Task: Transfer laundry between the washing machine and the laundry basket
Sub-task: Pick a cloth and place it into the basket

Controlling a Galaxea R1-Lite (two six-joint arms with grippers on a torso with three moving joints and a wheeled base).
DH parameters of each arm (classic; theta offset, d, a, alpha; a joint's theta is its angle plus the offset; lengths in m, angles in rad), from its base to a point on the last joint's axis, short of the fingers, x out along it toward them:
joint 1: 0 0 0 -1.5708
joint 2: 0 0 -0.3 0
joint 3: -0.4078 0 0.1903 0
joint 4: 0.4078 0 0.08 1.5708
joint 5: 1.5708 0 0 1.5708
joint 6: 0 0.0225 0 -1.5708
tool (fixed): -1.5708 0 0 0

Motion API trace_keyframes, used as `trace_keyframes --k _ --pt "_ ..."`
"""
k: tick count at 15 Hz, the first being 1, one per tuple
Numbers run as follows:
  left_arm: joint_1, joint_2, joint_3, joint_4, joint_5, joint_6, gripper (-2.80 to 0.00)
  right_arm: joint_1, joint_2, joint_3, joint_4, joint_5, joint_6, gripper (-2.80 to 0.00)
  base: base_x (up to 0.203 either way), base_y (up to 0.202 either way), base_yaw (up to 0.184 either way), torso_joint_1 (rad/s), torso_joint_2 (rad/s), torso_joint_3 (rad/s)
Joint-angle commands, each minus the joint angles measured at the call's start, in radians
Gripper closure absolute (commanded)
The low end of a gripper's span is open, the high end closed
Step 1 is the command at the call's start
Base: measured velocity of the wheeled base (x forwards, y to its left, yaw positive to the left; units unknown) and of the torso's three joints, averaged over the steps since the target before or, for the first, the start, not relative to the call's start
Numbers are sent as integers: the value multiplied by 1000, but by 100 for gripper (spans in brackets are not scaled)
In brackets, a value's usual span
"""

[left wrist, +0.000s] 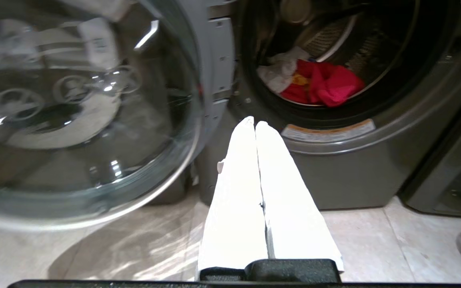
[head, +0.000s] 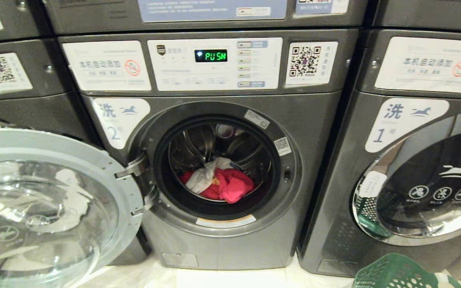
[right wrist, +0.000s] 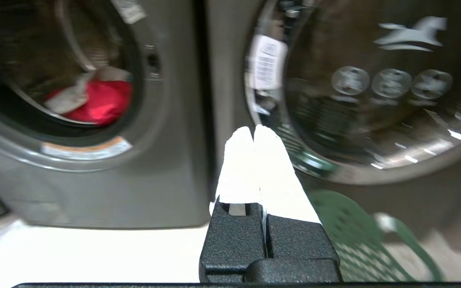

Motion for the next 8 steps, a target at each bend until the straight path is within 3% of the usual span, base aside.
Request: trace_keyframes --k 1,8 --pt "0 0 2 0 0 0 0 0 1 34 -1 0 1 0 5 -10 117 0 0 2" --pt "0 0 2 1 0 0 0 0 1 34 -1 0 1 0 0 0 11 1 1 1"
